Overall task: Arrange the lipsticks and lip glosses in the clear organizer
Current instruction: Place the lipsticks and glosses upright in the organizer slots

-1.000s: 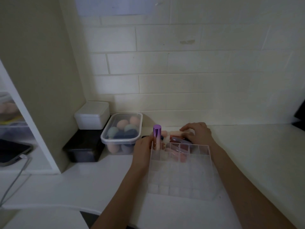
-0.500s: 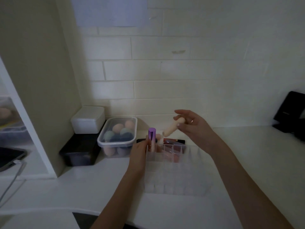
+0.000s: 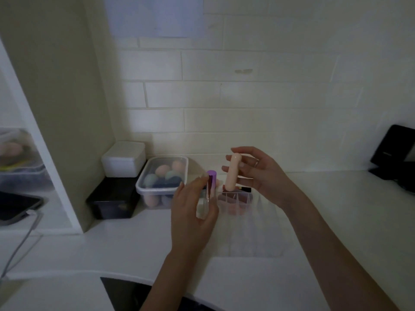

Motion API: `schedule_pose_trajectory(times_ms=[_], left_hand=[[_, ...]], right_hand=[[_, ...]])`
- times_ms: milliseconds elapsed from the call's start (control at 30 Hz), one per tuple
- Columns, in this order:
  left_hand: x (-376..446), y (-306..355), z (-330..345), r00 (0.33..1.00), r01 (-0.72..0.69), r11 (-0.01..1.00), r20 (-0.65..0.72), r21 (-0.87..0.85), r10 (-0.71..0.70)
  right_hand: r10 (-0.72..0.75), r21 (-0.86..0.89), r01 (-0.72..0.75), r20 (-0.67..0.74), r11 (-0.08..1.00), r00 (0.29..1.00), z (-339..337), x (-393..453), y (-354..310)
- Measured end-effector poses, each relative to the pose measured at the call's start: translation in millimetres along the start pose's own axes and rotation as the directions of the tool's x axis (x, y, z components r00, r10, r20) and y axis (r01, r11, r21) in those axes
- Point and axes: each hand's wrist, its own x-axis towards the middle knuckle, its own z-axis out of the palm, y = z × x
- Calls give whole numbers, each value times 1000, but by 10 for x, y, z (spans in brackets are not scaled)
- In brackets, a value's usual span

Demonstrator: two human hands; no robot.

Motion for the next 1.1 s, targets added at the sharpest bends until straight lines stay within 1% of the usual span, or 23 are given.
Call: schedule_pose_trajectory(times_ms=[33,133,267,433,533,600,700,767,833,900,967,1100], left_hand=[[1,-26,14,999,-43,999,9,22,43],[16,-64,22,994,-109,991,16,76,108],[22,-92,40,985,-154,979,-64,130,163],[13,-133,48,983,-150,972,-80,181,166],[17,-133,32,986,-141,978,-65,156,152],[26,-124,19,992,-95,987,-66,127,104],[44,-80,7,995,79,996,-56,36,-77],[41,-68,30,975,221,975,-14,-20,-221],[28,-89,66,946,324,943,43,-79,-321],[21,-106,90,928,372,921,83,-115,-364],[16,-115,99,921,387,912,100,-135,-376],[13,-108,95,921,386,907,133,-171,-367]], right_hand=[[4,18,-4,23,1000,1000,16,2,0],[7,60,-11,69,998,998,100,17,23],[11,30,-15,119,999,993,211,30,49],[25,-26,-24,45,999,999,216,40,27],[7,-83,-10,-29,997,1000,180,46,-18],[-8,-145,-1,-63,989,998,141,42,-67],[-32,-298,0,-100,954,994,103,22,-144],[-55,-385,12,-101,923,993,104,16,-161],[-57,-440,8,-99,898,993,119,22,-142],[-40,-489,-10,-91,872,995,140,29,-98],[-28,-562,-11,-61,827,998,158,39,-49],[-26,-721,33,20,692,999,175,62,21]])
